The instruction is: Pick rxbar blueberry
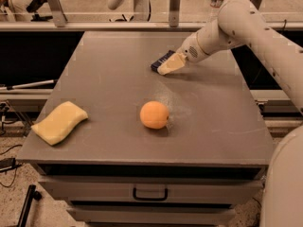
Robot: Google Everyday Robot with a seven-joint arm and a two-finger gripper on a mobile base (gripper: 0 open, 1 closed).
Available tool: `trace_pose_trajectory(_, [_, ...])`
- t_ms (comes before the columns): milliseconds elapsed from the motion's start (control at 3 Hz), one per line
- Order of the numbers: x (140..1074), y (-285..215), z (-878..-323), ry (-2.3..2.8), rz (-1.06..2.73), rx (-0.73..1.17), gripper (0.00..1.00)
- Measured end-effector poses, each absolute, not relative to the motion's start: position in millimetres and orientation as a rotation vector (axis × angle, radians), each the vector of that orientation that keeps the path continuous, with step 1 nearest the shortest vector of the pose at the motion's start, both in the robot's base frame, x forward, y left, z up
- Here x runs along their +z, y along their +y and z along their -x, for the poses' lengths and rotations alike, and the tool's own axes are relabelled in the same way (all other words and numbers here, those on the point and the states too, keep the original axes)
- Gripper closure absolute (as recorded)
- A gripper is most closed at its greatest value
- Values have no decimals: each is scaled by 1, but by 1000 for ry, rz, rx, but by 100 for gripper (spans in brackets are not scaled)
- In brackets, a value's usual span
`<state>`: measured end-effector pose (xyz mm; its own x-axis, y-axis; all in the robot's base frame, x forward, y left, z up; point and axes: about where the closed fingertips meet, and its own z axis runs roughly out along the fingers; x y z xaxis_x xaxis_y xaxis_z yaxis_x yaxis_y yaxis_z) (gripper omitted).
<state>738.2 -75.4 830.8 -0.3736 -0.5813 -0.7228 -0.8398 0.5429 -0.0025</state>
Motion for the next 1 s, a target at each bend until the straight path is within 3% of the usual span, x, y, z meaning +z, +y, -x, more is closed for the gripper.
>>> trace_pose_trajectory(667, [832,-73,-738,2097,1146,489,83])
trace_pose_trajectory(1000, [834,-73,-738,2097,1146,489,100])
